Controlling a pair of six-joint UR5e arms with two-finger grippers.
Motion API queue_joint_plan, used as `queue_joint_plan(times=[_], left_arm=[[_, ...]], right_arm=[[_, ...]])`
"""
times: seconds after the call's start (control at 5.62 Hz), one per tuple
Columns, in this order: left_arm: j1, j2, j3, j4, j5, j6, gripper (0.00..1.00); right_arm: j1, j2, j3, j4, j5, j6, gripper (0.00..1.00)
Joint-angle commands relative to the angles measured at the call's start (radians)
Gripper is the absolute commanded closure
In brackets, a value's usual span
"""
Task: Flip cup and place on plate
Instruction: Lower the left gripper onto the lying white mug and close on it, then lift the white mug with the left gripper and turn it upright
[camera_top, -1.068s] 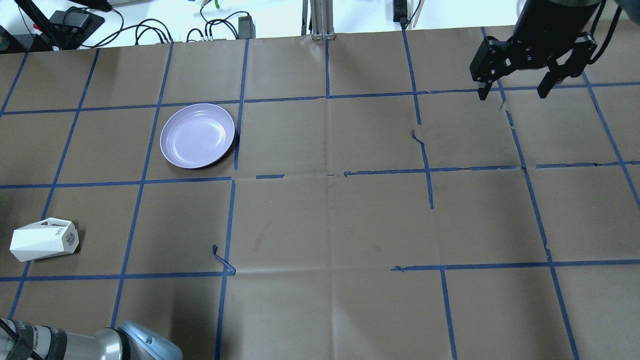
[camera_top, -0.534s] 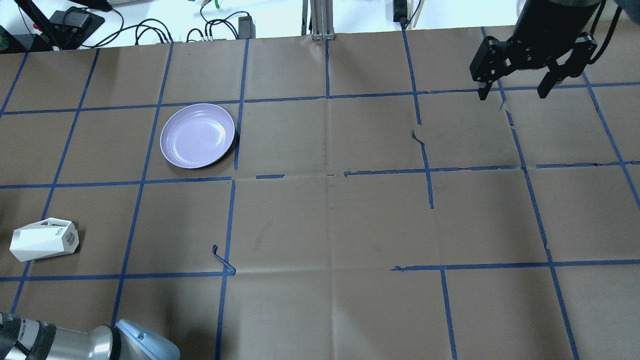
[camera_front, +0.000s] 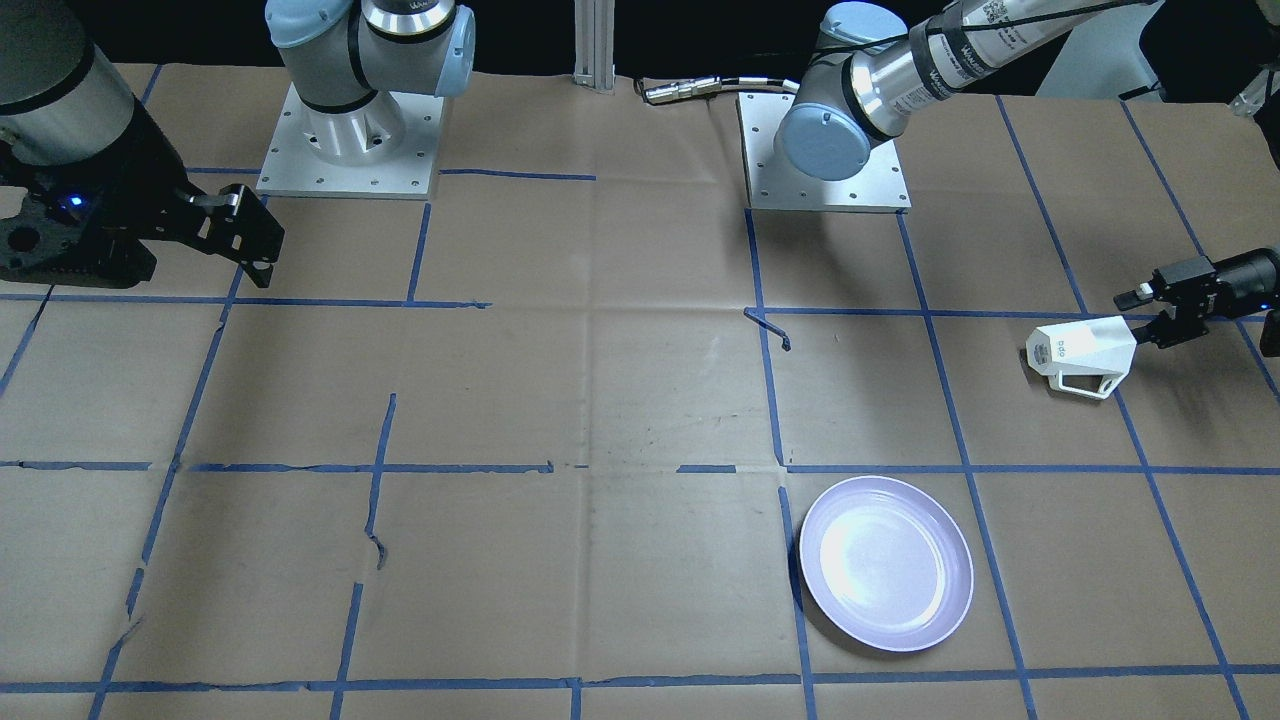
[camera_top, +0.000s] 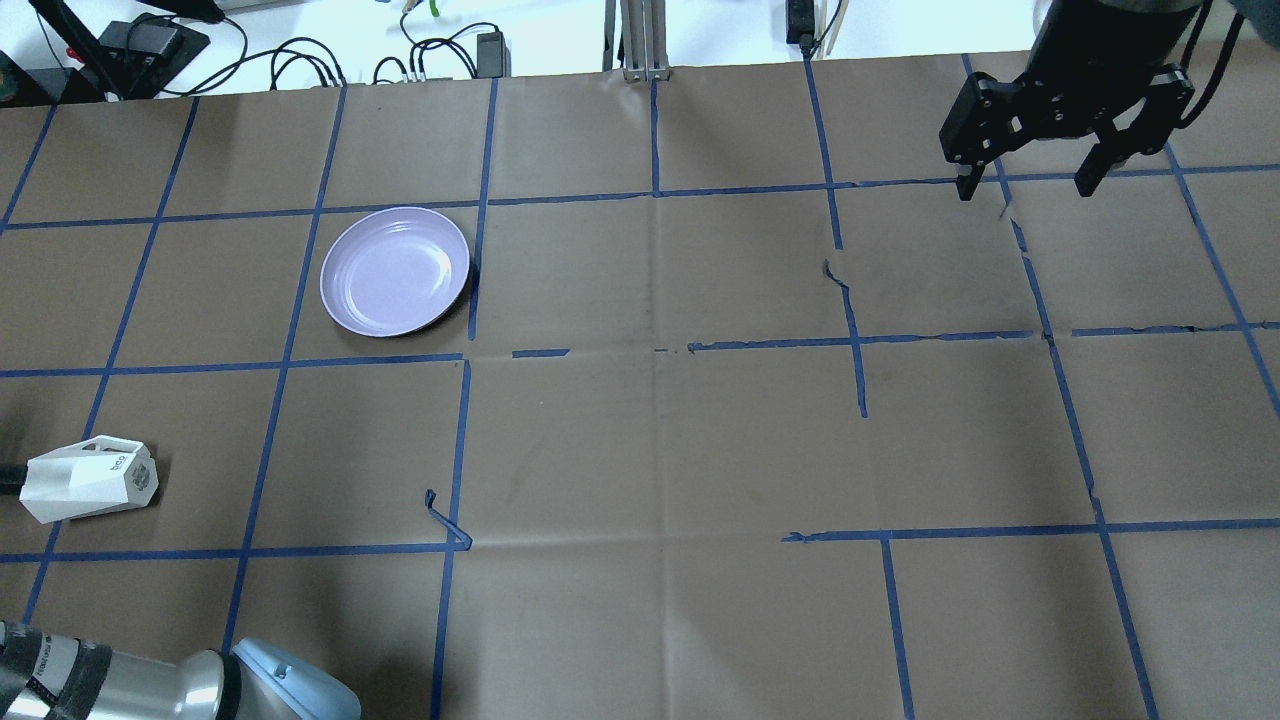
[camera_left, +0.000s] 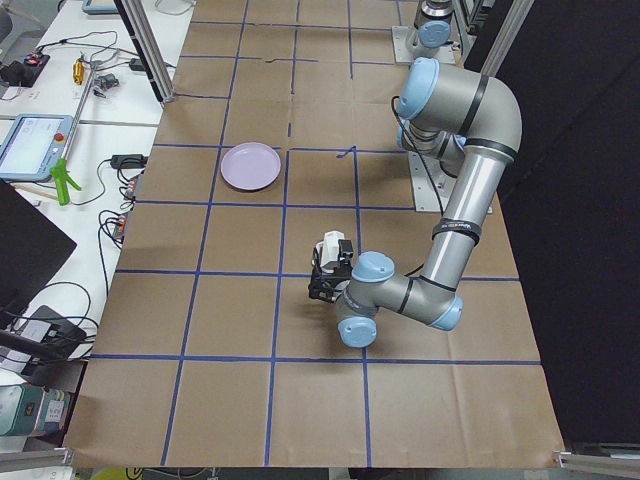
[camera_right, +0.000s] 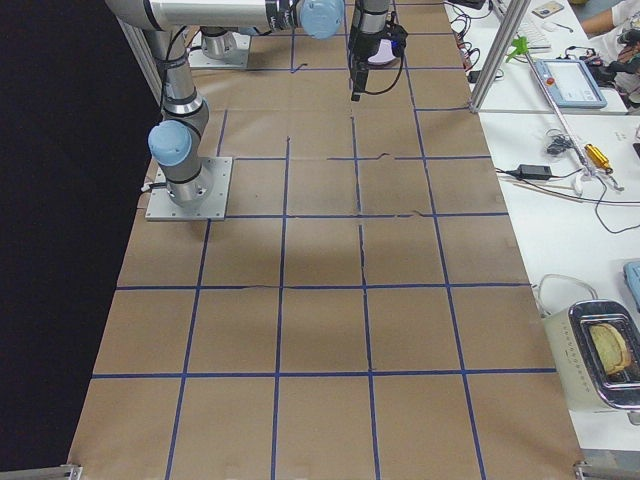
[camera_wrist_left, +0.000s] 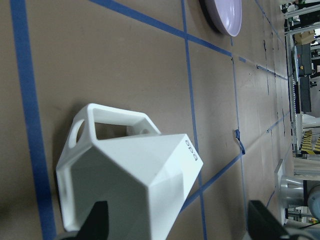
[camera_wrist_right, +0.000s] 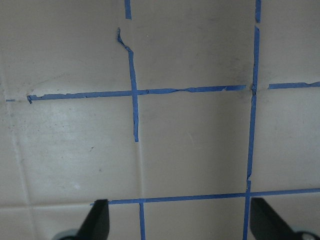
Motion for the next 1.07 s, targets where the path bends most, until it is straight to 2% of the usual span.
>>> queue_joint_plan(times=[0.0, 0.53, 0.71, 0.89], left_arm=[[-0.009, -0.002, -0.001, -0.012, -0.004, 0.062, 0.28], [-0.031, 0.024, 0.0, -0.026, -0.013, 0.071, 1.0], [-0.031, 0.036, 0.002, -0.033, -0.072, 0.071, 1.0], [-0.032, 0.074, 0.003, -0.047, -0.079, 0.047, 1.0]], right_arm=[[0.0, 0.0, 0.0, 0.0, 0.0, 0.0, 0.0], [0.0, 0.0, 0.0, 0.0, 0.0, 0.0, 0.0], [0.0, 0.0, 0.0, 0.0, 0.0, 0.0, 0.0], [0.0, 0.0, 0.0, 0.0, 0.0, 0.0, 0.0]])
